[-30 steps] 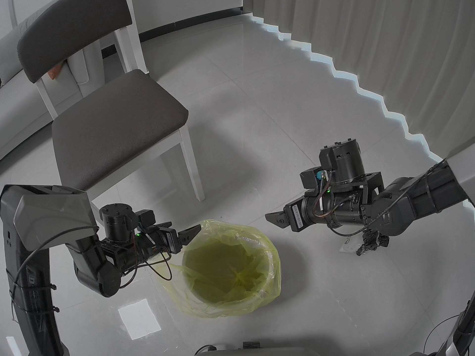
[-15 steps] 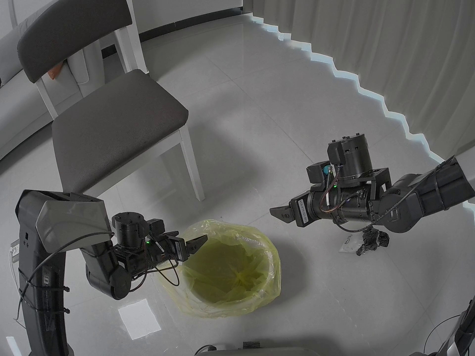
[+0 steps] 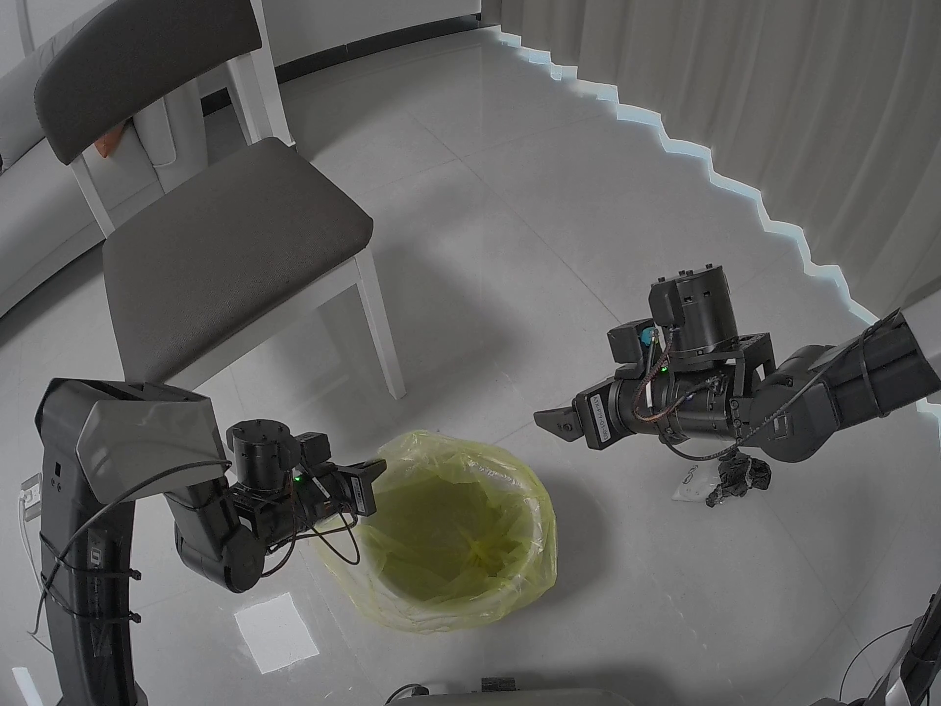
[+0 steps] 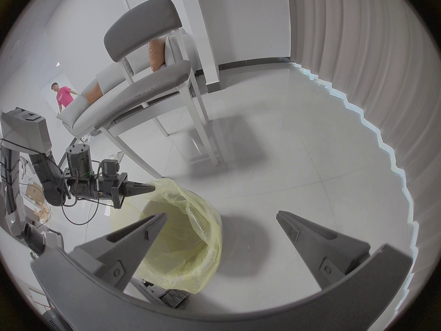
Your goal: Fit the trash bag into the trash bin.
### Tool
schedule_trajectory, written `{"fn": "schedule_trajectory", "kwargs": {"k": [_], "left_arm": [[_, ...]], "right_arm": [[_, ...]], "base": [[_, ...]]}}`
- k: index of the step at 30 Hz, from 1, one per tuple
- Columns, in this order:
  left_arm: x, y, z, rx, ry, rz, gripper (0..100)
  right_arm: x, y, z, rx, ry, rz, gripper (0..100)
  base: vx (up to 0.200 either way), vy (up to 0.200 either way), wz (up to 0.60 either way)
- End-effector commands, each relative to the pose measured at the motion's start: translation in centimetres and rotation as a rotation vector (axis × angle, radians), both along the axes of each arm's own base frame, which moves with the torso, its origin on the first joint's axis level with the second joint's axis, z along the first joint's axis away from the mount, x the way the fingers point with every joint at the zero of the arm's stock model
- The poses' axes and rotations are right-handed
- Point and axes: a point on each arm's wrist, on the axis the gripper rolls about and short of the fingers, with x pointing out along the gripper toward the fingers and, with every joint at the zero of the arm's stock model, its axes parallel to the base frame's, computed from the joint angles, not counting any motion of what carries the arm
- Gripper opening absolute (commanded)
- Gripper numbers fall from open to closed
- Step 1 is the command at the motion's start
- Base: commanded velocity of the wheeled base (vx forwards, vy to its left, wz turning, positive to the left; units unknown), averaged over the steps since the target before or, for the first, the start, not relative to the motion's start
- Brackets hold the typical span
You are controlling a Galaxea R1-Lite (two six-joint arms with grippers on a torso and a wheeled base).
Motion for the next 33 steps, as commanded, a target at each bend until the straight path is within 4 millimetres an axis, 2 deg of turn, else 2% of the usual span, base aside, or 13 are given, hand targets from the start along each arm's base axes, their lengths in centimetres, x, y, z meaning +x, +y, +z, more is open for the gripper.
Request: {"fn": "schedule_trajectory", "kwargs": {"k": [1, 9, 16, 24, 25, 28, 30, 33], "left_arm": [[0.5, 0.2, 1.5, -0.024, -0.040, 0.015, 0], [2.6, 0.9, 3.8, -0.120, -0.093, 0.075, 0], [3.8, 1.4, 4.3, -0.129, -0.073, 0.098, 0], [4.1, 0.9, 0.5, -0.102, 0.020, 0.096, 0], [4.0, 0.9, -1.0, -0.092, 0.056, 0.096, 0], [4.1, 0.9, -3.0, -0.081, 0.094, 0.098, 0], [4.4, 0.8, -4.0, -0.078, 0.104, 0.100, 0], [4.8, 0.7, -4.3, -0.078, 0.102, 0.112, 0]], "right_arm": [[0.0, 0.0, 0.2, 0.003, -0.005, 0.001, 100], [0.6, -0.4, 0.5, 0.009, -0.015, -0.016, 100], [1.1, -1.4, 0.7, 0.016, -0.021, -0.038, 100], [1.3, -1.3, 0.0, 0.011, -0.005, -0.037, 100], [1.4, -1.4, -0.1, 0.009, -0.002, -0.038, 100], [1.6, -1.7, -0.3, 0.007, 0.004, -0.046, 100], [1.8, -1.8, -0.6, 0.004, 0.009, -0.051, 100], [2.0, -2.1, -0.9, -0.001, 0.019, -0.062, 100]], "base": [[0.000, 0.000, 0.00], [0.000, 0.000, 0.00], [0.000, 0.000, 0.00], [0.000, 0.000, 0.00], [0.000, 0.000, 0.00], [0.000, 0.000, 0.00], [0.000, 0.000, 0.00], [0.000, 0.000, 0.00]]}}
